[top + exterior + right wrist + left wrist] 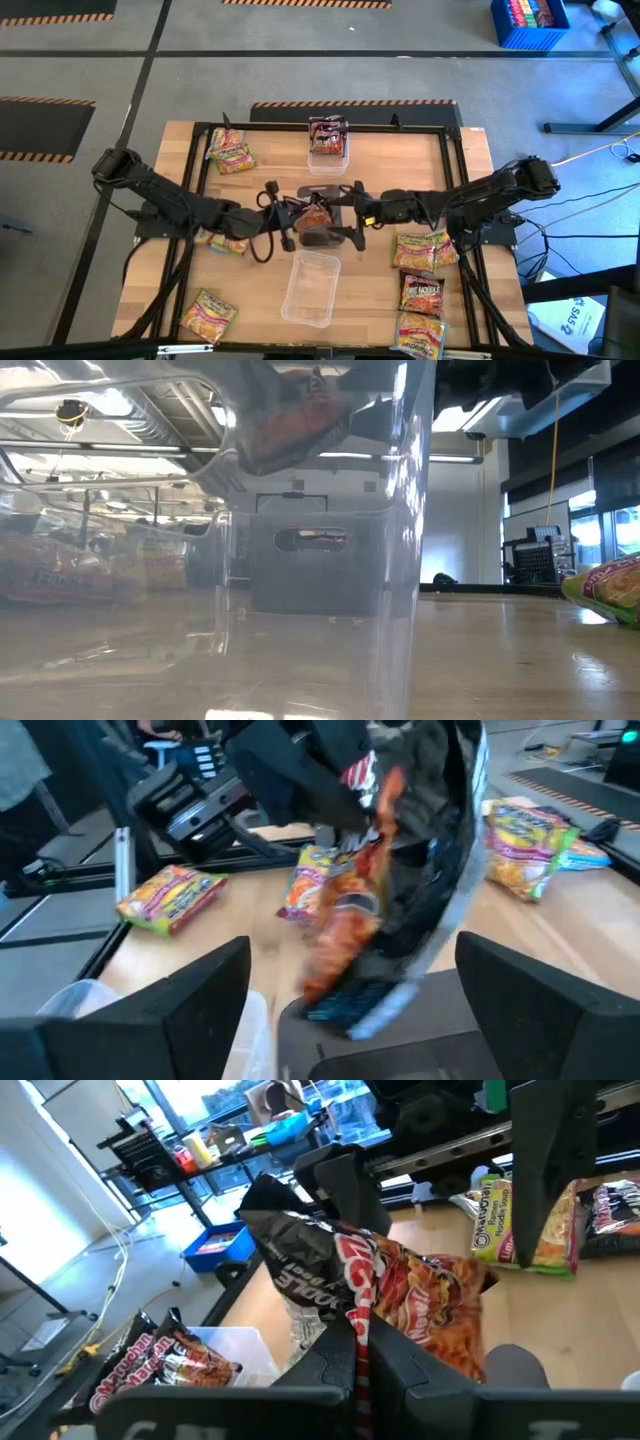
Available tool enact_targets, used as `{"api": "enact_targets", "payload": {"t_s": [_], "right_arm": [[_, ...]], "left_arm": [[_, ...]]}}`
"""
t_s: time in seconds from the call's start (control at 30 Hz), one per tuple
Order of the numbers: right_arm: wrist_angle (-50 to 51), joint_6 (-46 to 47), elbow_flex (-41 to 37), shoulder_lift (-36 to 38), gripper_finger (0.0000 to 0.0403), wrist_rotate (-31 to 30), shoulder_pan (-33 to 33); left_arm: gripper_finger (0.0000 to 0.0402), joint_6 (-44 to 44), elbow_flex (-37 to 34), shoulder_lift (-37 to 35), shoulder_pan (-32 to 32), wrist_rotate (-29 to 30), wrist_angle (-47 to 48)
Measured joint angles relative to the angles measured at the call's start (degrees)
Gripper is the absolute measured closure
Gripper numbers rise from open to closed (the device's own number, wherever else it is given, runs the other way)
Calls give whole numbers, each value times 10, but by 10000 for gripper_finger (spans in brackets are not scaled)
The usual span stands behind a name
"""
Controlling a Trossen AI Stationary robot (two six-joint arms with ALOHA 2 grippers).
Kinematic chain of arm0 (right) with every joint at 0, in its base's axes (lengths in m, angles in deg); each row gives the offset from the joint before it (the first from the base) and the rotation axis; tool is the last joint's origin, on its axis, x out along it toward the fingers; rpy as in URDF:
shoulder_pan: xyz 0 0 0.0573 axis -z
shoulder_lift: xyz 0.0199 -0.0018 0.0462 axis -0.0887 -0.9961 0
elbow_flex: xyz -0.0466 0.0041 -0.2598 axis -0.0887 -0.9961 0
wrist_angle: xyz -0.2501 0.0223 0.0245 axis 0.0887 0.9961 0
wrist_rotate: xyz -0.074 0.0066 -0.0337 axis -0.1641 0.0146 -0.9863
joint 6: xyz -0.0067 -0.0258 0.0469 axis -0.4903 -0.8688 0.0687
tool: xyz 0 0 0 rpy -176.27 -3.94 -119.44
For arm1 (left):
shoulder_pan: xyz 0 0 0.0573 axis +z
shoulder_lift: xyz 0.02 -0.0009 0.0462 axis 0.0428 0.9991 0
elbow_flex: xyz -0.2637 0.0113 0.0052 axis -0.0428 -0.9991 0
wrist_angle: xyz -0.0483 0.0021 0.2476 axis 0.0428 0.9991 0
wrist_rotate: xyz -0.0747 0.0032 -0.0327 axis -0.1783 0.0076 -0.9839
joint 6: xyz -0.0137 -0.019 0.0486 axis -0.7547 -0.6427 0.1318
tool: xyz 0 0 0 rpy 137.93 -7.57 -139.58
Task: Sort Maruchan noodles
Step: Put the left black noodle pack into the top transparent bin
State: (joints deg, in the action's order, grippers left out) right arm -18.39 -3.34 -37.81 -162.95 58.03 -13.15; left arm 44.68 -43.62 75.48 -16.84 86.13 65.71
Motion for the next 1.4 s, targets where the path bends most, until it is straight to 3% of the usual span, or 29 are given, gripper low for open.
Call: {"api": "enact_targets", "payload": {"t_s": [0.17,0.53,0.67,0.97,1.17,1.4], "right_arm": [[0,-1,0,-6,72,-51,9],[-87,-23,0,-62,77,-20,17],[-93,-42,0,-62,125,3,17],[-83,-66,0,-62,291,9,17],[-78,-68,0,-62,295,3,17],[-66,-94,0,-59,293,-12,17]], "left_arm": [[399,13,0,0,9,-48,-31],[399,34,0,0,33,-134,-74],[399,28,0,0,33,-133,-74],[399,0,0,0,33,-132,-88],[392,-2,0,-1,33,-133,-84],[305,-5,0,-30,32,-142,-29]]}}
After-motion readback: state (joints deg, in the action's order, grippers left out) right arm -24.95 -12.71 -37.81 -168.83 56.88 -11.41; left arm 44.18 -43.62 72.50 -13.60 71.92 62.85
